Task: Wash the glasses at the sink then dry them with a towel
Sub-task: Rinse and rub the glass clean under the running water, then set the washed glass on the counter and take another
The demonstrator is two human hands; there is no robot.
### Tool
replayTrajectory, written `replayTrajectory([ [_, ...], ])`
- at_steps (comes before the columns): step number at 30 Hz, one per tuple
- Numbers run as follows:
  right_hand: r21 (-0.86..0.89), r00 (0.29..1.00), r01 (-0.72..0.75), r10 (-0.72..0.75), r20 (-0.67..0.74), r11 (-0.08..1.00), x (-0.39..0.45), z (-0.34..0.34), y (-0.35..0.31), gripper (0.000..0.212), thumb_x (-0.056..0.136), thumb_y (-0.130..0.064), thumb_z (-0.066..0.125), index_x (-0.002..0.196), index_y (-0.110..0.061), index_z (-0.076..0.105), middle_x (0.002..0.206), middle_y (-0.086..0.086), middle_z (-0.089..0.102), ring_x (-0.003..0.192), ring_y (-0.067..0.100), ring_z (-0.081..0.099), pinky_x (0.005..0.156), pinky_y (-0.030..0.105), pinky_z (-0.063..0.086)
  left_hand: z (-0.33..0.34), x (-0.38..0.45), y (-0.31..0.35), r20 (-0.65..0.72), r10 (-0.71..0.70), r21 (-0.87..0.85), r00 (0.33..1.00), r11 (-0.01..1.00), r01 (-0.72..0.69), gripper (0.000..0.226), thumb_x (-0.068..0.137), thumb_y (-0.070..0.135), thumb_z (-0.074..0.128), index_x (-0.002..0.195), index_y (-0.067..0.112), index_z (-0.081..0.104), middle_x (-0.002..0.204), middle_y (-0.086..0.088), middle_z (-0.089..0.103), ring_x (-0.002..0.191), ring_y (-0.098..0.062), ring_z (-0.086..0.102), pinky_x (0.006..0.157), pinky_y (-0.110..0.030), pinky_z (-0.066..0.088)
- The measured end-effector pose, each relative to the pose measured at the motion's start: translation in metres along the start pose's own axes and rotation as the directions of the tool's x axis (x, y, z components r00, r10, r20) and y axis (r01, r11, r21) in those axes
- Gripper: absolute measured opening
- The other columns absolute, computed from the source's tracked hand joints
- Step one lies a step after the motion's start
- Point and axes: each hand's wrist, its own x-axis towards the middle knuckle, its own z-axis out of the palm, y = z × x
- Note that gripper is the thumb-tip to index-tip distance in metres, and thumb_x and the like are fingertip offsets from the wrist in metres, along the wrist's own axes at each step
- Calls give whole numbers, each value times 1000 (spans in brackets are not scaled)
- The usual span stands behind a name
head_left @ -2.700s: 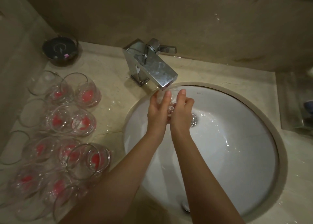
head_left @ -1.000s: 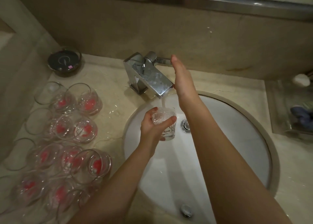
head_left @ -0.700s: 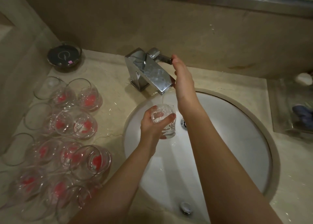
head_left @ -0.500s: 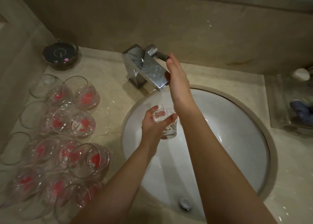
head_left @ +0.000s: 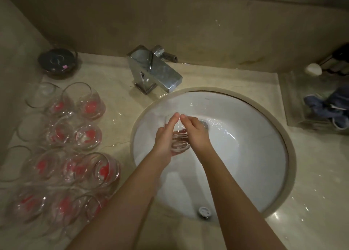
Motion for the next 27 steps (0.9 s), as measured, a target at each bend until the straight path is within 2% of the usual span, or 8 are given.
replayTrajectory([
  [2,-87,995,-96,94,-30,992,0,-1,4,47,94,-49,51,116,-7,58,111,8,60,107,27,60,101,44,46,-3,-4,3,46,-158,56,986,986,156,59,79,62,67,108,11,56,88,-12,72,75,-26,71,74,-39,58],
  [5,-112,971,-231,222,-86,966,-1,-4,7,64,89,-54,53,128,-4,52,116,13,55,110,33,58,98,47,49,-6,-8,2,155,-322,34,934,947,320,68,79,60,68,111,1,59,77,-16,71,80,-31,71,78,-41,58],
  [9,-111,966,-252,242,-92,961,-4,-8,11,66,82,-57,58,127,-8,54,119,14,58,106,32,61,93,48,52,-6,-17,-1,187,-355,8,916,933,360,60,83,56,66,98,0,52,61,-18,68,83,-33,67,72,-40,55],
  [13,-51,949,-283,272,-158,958,-12,-16,15,59,80,-58,60,112,-9,53,119,14,57,106,33,61,90,48,54,1,-26,-2,260,-357,120,897,934,337,63,84,60,62,107,1,61,82,-18,72,95,-34,69,85,-40,55],
  [17,50,951,-263,268,-156,964,-33,-39,17,62,79,-62,61,114,-11,60,114,11,60,97,29,65,82,39,57,16,-38,-3,274,-234,287,933,946,153,57,76,59,68,104,9,60,88,-10,69,80,-25,70,69,-35,59],
  [20,153,984,-109,129,-126,982,-60,-70,15,37,87,-50,62,102,-17,64,107,6,64,90,21,65,72,29,53,31,-47,2,289,-65,464,955,882,-80,59,75,62,68,113,17,64,104,-5,68,90,-19,70,73,-32,57],
  [23,259,992,61,-30,-122,964,-85,-110,17,24,90,-34,65,103,-13,65,100,4,66,88,18,63,71,24,52,51,-62,14,444,17,578,896,759,-301,64,59,66,79,109,28,68,109,3,69,109,-15,63,91,-33,49],
  [27,302,971,204,-153,-185,931,-110,-172,24,40,81,-11,73,119,-9,59,110,6,66,91,13,66,76,26,55,103,-83,27,654,45,575,755,619,-535,71,48,41,88,113,28,65,104,-1,69,87,-7,65,74,-18,48],
])
